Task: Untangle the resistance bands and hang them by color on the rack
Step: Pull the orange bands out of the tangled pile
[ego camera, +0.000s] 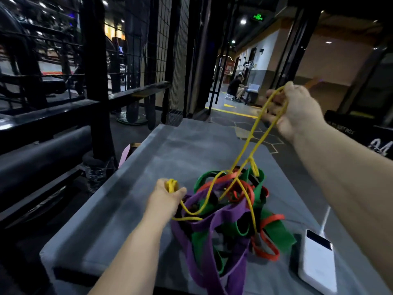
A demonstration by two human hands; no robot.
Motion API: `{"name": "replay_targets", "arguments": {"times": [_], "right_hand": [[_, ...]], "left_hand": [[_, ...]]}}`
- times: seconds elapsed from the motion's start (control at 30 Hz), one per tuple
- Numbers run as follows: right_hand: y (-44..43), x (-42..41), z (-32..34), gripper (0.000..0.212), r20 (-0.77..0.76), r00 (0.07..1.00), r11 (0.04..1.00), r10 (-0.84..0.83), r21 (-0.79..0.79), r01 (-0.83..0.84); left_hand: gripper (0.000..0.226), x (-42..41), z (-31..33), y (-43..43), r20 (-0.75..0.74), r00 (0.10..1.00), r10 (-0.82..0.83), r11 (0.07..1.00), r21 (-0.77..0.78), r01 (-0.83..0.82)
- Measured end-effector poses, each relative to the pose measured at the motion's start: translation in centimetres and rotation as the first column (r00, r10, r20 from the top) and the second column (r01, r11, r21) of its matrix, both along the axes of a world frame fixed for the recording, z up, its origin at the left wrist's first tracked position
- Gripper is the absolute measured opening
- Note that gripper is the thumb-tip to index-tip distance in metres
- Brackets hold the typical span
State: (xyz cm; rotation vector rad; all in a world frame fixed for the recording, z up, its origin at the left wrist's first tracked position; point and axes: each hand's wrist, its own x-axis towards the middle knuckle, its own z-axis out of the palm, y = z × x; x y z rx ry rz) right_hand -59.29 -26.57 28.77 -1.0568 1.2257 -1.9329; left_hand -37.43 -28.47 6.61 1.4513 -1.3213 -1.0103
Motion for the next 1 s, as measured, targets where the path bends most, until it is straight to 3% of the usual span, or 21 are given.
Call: {"name": "replay_targets", "arguments": {"times": [0.07,0.1,0.13,0.2,0.23,0.3,0.37,0.43,0.47,0.53,0.7,0.8,0.9,1.0], "right_hand": [[-0.2,-0.1,-0.9,0.03,-0.068,0.998,0.994,0.008,0.105,-0.001],[-0.5,-0.5,-1.4,0.03,-0.236,0.972,0.982,-0.011,0.178,0.054],[-0.9,-1.2,-2.0,0.029,-0.488,0.873,0.956,-0.005,0.253,0.147],[-1.0,-2.1,-3.5,0.034,-0.873,0.461,0.865,0.162,0.35,0.359],[-0.8,-2.3,-4.3,0.048,-0.921,0.257,0.813,0.292,0.38,0.441],[0.0,-2.2,-5.7,0.088,-0.836,-0.001,0.696,0.548,0.455,0.555],[0.8,-1.8,-7.0,0.105,-0.618,-0.145,0.536,0.772,0.512,0.671],[1.1,-1.8,-8.2,0.081,-0.391,-0.246,0.419,0.887,0.457,0.785],[1.2,-1.8,-8.7,0.061,-0.333,-0.293,0.418,0.896,0.413,0.809],[1.3,-2.0,-9.3,0.049,-0.26,-0.368,0.443,0.893,0.358,0.822],[0.6,-1.9,-8.4,0.029,-0.199,-0.341,0.393,0.919,0.373,0.841],[0.2,-2.1,-7.6,0.05,-0.176,-0.27,0.32,0.947,0.428,0.845],[0.2,-2.4,-8.9,0.079,-0.322,-0.308,0.424,0.895,0.403,0.811],[0.1,-2.9,-11.9,0.07,-0.438,-0.364,0.536,0.822,0.378,0.755]], "left_hand": [[0.025,-0.6,0.1,0.4,-0.048,0.997,-0.056,0.998,-0.008,0.055],[0.025,-0.9,0.3,0.7,-0.051,0.996,-0.073,0.997,-0.03,0.072],[0.026,-1.1,0.2,0.8,-0.028,0.996,-0.087,0.995,-0.053,0.085],[0.029,-1.3,0.1,0.6,0.005,0.997,-0.079,0.995,-0.064,0.079],[0.03,-1.4,0.0,0.5,0.014,0.997,-0.073,0.996,-0.056,0.074],[0.037,-1.6,-0.2,0.2,0.031,0.998,-0.053,0.998,-0.022,0.054],[0.05,-1.7,-0.3,0.0,0.099,0.994,-0.037,0.999,-0.027,0.04],[0.056,-1.7,0.1,0.1,0.189,0.982,-0.018,0.998,-0.056,0.03],[0.057,-1.7,0.3,0.2,0.231,0.973,0.0,0.997,-0.069,0.016],[0.055,-1.6,0.2,0.2,0.272,0.962,0.03,0.996,-0.094,-0.005],[0.037,-3.0,-0.5,0.2,0.178,0.983,-0.036,0.998,-0.043,0.045],[0.031,-4.2,0.2,-0.4,0.222,0.972,-0.076,0.995,-0.038,0.087],[0.033,-5.2,1.1,-1.4,0.283,0.953,-0.112,0.992,-0.017,0.121],[0.045,-5.8,1.5,-1.7,0.353,0.926,-0.133,0.991,0.014,0.136]]}}
